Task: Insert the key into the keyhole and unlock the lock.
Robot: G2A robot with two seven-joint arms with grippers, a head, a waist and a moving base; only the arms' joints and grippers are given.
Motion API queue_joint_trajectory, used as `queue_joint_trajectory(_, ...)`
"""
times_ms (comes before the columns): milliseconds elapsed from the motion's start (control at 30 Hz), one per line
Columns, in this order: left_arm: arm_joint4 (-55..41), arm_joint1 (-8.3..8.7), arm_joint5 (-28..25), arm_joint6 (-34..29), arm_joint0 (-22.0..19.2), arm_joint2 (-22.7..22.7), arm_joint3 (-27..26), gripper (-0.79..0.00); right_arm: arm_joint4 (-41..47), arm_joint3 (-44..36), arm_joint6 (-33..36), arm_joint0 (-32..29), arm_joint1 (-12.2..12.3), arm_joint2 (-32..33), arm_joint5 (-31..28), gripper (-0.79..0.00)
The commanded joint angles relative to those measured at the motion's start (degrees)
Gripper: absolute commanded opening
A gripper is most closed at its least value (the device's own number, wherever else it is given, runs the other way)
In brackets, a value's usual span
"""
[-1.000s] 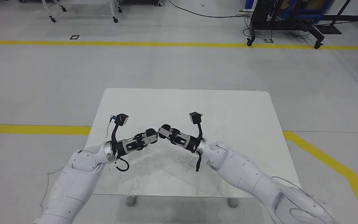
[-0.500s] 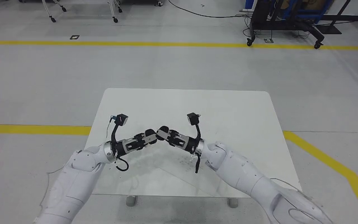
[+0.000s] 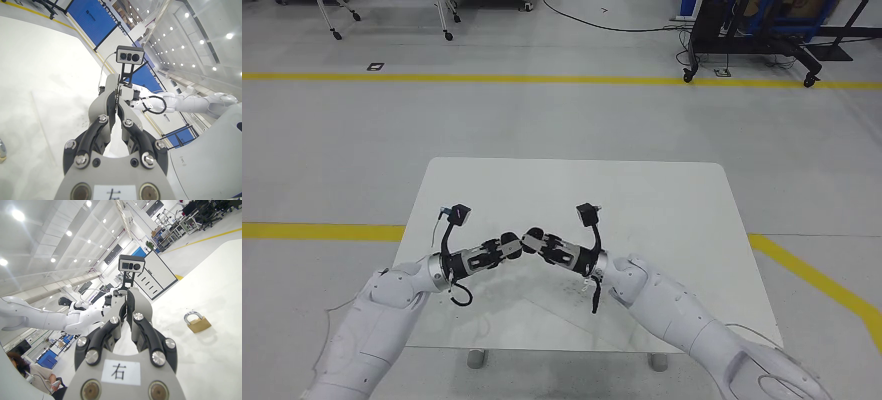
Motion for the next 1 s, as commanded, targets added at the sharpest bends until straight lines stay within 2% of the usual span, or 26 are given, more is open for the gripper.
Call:
queue_joint_trajectory(0,0.05,0.07,0.03,0.17,0.08,-0.09,-0.06,-0.785,-0.42,-0.26,-0.33,-0.39,0.04,0.70,-0.42,0.000)
queue_joint_trajectory(533,0.82,0.40,-0.05,-0.01,-0.02,-0.54,-0.44,-0.785,-0.43,-0.28,-0.61,-0.60,0.09,1.30,-0.32,0.000)
queue_joint_trajectory(600,2.99,0.44,0.33,1.05,0.11,-0.68,-1.69,-0.785,-0.43,-0.28,-0.61,-0.60,0.09,1.30,-0.32,0.000)
queue_joint_trajectory(633,4.72,0.53,0.20,1.79,0.35,-0.99,-2.30,-0.785,-2.30,-0.48,0.48,-0.33,0.22,1.39,1.13,0.000)
queue_joint_trajectory(733,8.87,0.76,0.60,3.40,1.30,-1.63,-3.98,-0.785,-15.98,-2.87,1.66,1.16,1.56,3.52,8.85,0.000)
queue_joint_trajectory(867,10.10,1.22,1.62,0.62,1.12,-1.84,-4.96,-0.785,-24.87,-9.00,4.23,-2.12,4.52,8.15,11.13,0.000)
queue_joint_trajectory(967,12.59,1.61,0.57,-2.03,0.51,-1.84,-5.78,-0.785,-26.19,-13.62,11.10,-4.86,6.79,11.66,11.04,0.000)
